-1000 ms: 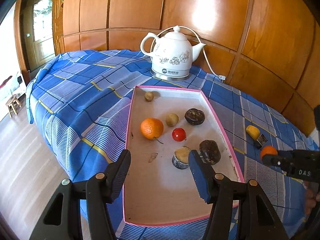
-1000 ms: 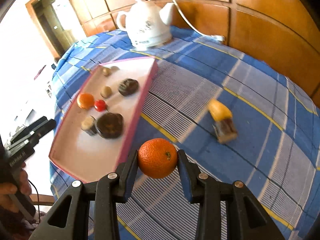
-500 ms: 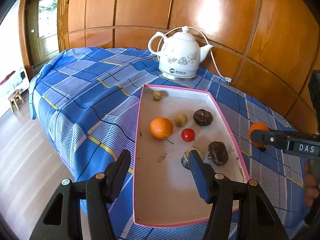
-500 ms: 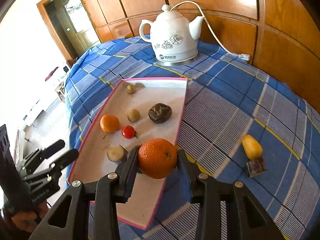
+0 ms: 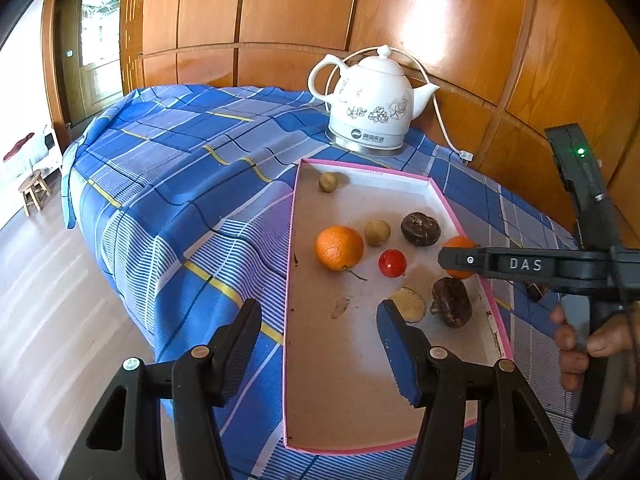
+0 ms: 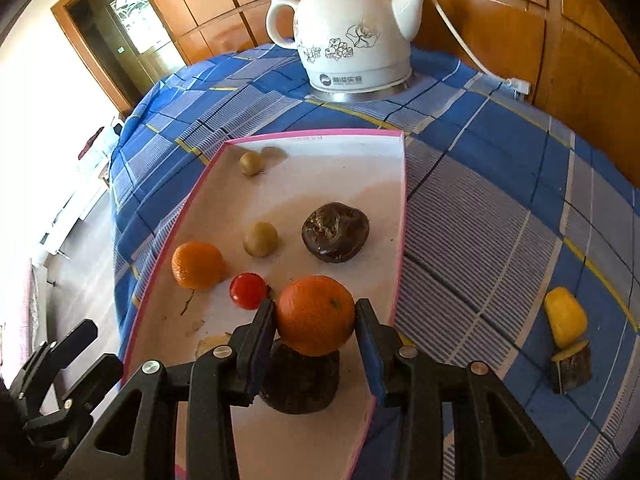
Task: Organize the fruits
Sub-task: 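Carry the tangerine into the tray and open the right tool, then withdraw the right tool from the tray while the left tool moves to the dark cut root piece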
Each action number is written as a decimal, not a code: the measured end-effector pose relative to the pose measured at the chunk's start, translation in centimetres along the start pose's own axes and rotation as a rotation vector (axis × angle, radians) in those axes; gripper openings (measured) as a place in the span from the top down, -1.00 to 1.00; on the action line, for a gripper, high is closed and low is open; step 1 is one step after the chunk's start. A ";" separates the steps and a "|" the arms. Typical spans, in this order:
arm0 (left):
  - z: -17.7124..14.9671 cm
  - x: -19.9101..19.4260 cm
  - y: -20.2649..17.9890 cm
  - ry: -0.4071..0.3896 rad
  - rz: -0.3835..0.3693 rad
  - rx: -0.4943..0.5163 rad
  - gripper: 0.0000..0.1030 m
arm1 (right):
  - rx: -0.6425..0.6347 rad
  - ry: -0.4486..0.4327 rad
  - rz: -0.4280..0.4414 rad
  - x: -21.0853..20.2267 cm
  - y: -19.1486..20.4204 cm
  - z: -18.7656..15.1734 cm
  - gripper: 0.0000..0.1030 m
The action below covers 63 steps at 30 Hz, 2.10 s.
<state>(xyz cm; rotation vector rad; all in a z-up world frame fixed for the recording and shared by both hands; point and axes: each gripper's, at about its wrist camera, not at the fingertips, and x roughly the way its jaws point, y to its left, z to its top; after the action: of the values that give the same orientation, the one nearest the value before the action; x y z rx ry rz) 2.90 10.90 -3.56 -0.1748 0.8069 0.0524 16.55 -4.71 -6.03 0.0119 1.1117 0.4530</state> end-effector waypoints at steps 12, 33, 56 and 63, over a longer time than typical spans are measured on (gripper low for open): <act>-0.1 -0.2 -1.0 -0.002 -0.007 0.026 -0.18 | 0.029 -0.045 0.027 -2.3 -0.7 -1.7 0.14; 0.1 -2.0 -4.2 -0.032 -0.049 0.112 -0.18 | 0.023 -0.102 -0.094 -8.1 -5.2 -6.0 0.12; 1.2 -1.8 -12.1 0.012 -0.192 0.302 -0.18 | 0.191 -0.124 -0.357 -14.7 -20.1 -9.4 0.12; 1.9 0.0 -16.9 0.099 -0.299 0.338 -0.17 | 0.378 -0.122 -0.350 -15.0 -25.3 -11.4 0.12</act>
<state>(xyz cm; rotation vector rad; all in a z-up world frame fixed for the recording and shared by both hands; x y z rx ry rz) 6.19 -5.39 -0.03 0.0237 0.8682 -0.3752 9.95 -35.50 -4.14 0.1716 1.0391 -0.0731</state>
